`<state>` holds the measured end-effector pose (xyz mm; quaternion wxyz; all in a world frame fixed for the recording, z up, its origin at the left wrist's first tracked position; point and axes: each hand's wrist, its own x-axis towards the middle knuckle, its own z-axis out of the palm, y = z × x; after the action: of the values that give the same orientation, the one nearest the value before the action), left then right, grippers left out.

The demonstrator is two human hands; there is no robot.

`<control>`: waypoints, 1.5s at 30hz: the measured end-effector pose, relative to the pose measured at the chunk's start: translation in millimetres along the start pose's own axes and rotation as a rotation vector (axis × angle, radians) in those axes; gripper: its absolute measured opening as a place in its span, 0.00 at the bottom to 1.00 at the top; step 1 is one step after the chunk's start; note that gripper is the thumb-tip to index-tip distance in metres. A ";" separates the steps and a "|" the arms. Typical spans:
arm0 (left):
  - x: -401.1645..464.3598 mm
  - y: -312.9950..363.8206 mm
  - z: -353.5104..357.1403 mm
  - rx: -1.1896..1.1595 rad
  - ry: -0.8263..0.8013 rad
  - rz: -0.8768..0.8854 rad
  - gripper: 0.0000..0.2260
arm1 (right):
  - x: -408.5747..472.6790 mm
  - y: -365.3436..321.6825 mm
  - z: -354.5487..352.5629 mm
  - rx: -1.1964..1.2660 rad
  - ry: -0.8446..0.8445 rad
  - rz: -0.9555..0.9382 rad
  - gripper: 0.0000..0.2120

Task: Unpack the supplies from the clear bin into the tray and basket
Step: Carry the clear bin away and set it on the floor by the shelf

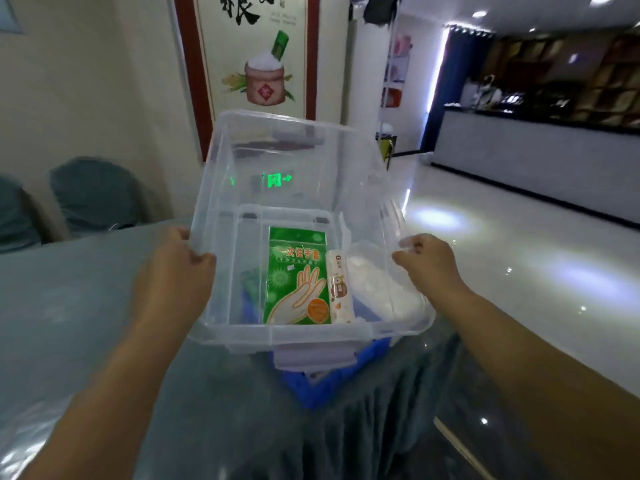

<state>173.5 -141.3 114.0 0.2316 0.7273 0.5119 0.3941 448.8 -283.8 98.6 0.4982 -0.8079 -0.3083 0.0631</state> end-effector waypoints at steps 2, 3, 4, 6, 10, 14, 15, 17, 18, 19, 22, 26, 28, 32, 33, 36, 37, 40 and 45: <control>-6.6 28.4 33.9 -0.027 -0.049 0.030 0.15 | 5.6 22.7 -41.7 0.001 0.062 0.024 0.15; -11.1 43.7 52.6 -0.040 -0.074 0.044 0.15 | 7.7 35.5 -63.4 -0.005 0.093 0.042 0.14; -16.5 59.7 71.3 -0.057 -0.100 0.062 0.14 | 9.3 49.3 -85.0 -0.013 0.123 0.061 0.14; -29.9 93.4 110.4 -0.082 -0.149 0.105 0.13 | 12.6 80.1 -127.4 -0.019 0.180 0.095 0.13; -68.0 163.3 191.4 -0.118 -0.242 0.198 0.15 | 21.2 146.1 -214.6 -0.069 0.285 0.169 0.13; -114.4 226.0 269.9 -0.097 -0.330 0.256 0.14 | 29.5 212.7 -293.6 -0.133 0.360 0.238 0.12; -125.5 239.7 289.7 -0.107 -0.360 0.261 0.13 | 31.5 229.7 -311.7 -0.143 0.371 0.255 0.12; -145.3 263.6 327.4 -0.113 -0.420 0.271 0.13 | 36.0 261.6 -344.2 -0.168 0.386 0.297 0.12; -154.3 273.8 345.2 -0.111 -0.448 0.274 0.14 | 37.7 276.6 -358.4 -0.181 0.391 0.326 0.11; -162.7 283.4 363.6 -0.114 -0.474 0.272 0.14 | 39.6 291.1 -371.8 -0.192 0.394 0.357 0.11; -183.7 306.6 418.6 -0.110 -0.557 0.263 0.15 | 49.5 336.3 -404.9 -0.235 0.412 0.439 0.08; -196.2 327.2 499.6 -0.095 -0.658 0.243 0.13 | 78.0 398.0 -429.1 -0.286 0.422 0.547 0.09; -193.9 336.4 544.0 -0.082 -0.703 0.248 0.13 | 100.7 427.1 -436.2 -0.283 0.429 0.591 0.11; -175.7 357.4 640.3 -0.066 -0.840 0.230 0.14 | 160.3 483.3 -448.4 -0.283 0.415 0.671 0.12; -170.7 362.3 659.7 -0.064 -0.875 0.222 0.14 | 172.8 493.0 -450.9 -0.289 0.402 0.679 0.12; -149.6 383.0 723.7 -0.068 -0.955 0.174 0.14 | 222.2 522.0 -459.6 -0.315 0.387 0.727 0.13; -140.8 391.8 745.4 -0.055 -0.969 0.166 0.13 | 240.6 530.9 -462.6 -0.319 0.387 0.747 0.13; -115.0 420.6 809.6 -0.004 -1.007 0.170 0.12 | 294.3 554.5 -472.0 -0.318 0.393 0.791 0.12; -90.3 464.8 903.1 0.026 -1.051 0.171 0.06 | 371.6 595.7 -496.3 -0.326 0.405 0.835 0.11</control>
<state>1151.7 -336.3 -97.9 0.4149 0.8687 0.2703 -0.0124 1209.2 -642.3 -82.0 0.3473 -0.9260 0.1390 0.0498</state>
